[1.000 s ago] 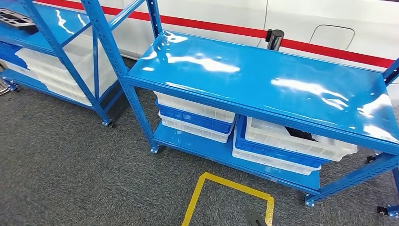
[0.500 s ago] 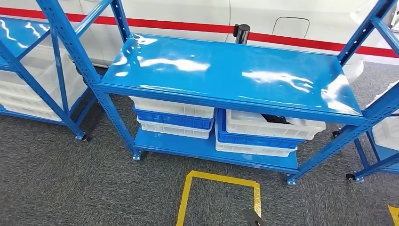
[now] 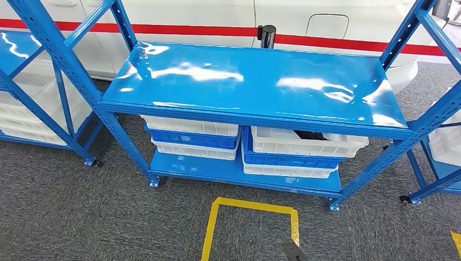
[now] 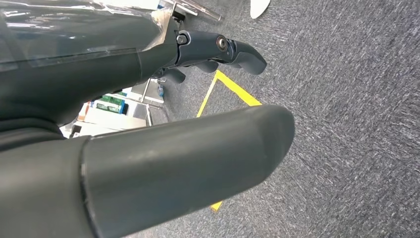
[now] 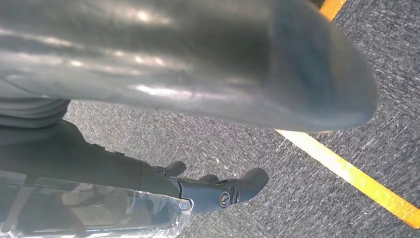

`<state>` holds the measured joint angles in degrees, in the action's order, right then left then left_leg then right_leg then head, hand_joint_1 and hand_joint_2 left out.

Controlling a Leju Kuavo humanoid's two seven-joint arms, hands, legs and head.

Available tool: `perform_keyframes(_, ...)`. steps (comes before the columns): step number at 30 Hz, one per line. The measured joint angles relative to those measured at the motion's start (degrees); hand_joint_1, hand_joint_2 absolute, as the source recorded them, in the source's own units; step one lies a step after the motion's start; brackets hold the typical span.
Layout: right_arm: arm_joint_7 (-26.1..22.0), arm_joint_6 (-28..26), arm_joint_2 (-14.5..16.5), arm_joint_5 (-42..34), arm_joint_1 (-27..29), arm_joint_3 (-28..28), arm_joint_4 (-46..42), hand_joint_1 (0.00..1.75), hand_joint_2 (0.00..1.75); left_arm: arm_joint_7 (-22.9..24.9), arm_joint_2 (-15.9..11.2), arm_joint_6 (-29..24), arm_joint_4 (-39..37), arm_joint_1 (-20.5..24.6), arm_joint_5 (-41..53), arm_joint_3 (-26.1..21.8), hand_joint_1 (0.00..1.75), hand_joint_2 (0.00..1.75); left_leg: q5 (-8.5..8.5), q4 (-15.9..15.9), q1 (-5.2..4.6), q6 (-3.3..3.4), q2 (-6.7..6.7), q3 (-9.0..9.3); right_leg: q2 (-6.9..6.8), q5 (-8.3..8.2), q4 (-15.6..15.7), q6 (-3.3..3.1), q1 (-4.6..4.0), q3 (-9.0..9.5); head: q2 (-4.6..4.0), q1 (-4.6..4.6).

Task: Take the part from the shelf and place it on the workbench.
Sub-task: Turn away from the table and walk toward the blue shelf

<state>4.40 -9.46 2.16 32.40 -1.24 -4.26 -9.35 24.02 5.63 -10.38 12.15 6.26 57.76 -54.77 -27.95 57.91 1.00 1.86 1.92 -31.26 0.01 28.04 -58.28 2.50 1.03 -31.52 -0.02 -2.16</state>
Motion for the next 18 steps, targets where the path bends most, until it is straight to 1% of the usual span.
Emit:
perform_keyframes(2,0.1,0.0,0.0,0.1,0.0,0.0,0.0,0.0,0.0,0.0,0.0,0.0,0.0,0.0,0.0,0.0,0.0,0.0,0.03,-0.2,0.06,-0.91,-0.03,0.09,-0.01,0.02,0.0,-0.28,-0.1,-0.02,0.0,0.0)
perform_keyframes(3,0.1,0.0,0.0,0.1,0.0,0.0,0.0,0.0,0.0,0.0,0.0,0.0,0.0,0.0,-0.1,0.0,0.0,0.0,0.03,-0.3,0.08,-1.27,-0.04,0.12,-0.01,0.03,0.0,-0.47,-0.16,-0.03,0.0,0.0)
perform_keyframes(4,0.2,0.0,0.0,0.1,0.0,0.0,0.0,0.0,0.0,0.0,0.1,0.0,0.0,0.0,-0.1,0.0,0.0,0.0,0.01,-0.3,0.09,-1.48,-0.04,0.15,-0.02,0.04,0.0,-0.66,-0.22,-0.04,0.0,0.0)
perform_keyframes(5,0.2,0.0,0.0,0.2,0.0,0.0,0.0,0.0,0.0,0.0,0.1,0.0,0.0,0.0,-0.1,0.0,0.0,0.0,0.0,-0.3,0.08,-1.54,-0.04,0.16,-0.02,0.04,0.0,-0.77,-0.26,-0.04,0.0,0.0)
perform_keyframes(10,0.2,0.0,0.0,0.2,0.0,0.0,0.0,0.0,0.0,0.0,0.2,0.0,0.0,0.0,-0.2,0.0,0.0,0.0,0.0,-0.3,-0.12,-1.56,-0.04,0.18,-0.03,0.04,0.0,-0.76,-0.28,-0.02,0.0,-0.01)
perform_keyframes(18,0.2,0.0,0.0,0.3,0.0,0.0,0.0,0.0,0.0,0.0,0.3,0.0,0.0,0.0,-0.2,0.0,0.0,0.0,0.0,-0.2,-0.4,-1.55,-0.04,0.2,-0.03,0.02,0.0,-0.74,-0.06,-0.01,0.01,0.0)
